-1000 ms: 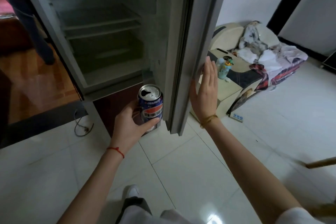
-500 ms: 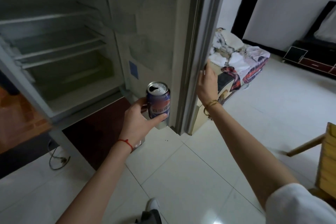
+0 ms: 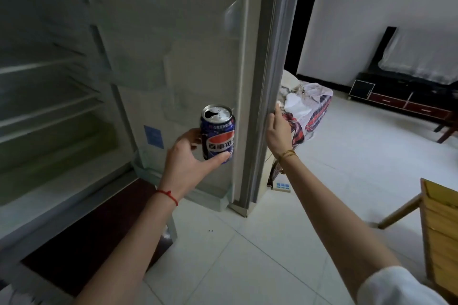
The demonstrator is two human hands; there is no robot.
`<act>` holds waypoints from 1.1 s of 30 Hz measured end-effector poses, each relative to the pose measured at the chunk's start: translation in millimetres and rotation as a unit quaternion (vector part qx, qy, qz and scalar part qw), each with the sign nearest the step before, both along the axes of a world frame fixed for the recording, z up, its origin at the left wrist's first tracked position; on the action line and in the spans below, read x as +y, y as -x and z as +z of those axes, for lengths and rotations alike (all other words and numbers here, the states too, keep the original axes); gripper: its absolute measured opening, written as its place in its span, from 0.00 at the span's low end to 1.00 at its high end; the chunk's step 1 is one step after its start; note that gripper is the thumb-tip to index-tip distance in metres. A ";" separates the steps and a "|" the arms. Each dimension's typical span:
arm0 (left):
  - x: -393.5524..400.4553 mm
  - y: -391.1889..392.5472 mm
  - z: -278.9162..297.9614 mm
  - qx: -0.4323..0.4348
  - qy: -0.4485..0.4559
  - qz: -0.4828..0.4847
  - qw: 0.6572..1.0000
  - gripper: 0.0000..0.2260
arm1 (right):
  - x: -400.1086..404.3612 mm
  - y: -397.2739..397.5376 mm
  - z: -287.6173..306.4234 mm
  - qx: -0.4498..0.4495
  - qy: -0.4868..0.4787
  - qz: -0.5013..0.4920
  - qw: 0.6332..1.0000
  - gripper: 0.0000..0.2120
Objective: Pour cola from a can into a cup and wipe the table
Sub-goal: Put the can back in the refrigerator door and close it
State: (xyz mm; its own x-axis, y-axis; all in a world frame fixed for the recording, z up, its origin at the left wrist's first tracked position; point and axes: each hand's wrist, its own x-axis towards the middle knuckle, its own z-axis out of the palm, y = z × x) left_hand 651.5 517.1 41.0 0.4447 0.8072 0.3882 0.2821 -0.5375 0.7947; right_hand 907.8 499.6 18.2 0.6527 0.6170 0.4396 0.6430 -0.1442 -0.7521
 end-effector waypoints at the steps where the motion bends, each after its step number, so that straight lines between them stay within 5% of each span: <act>1: 7.4 -6.7 6.6 -0.004 -0.015 0.001 1.000 0.24 | 4.7 -7.0 1.4 0.012 0.007 -0.001 1.000 0.23; 19: 163.8 -112.3 52.5 0.029 -0.038 -0.051 0.998 0.21 | 72.3 -75.2 10.9 0.120 -0.050 -0.003 0.991 0.20; 33: 177.5 -126.8 51.1 0.140 -0.024 -0.070 0.987 0.16 | 79.3 -90.2 4.6 0.098 -0.037 -0.015 0.994 0.17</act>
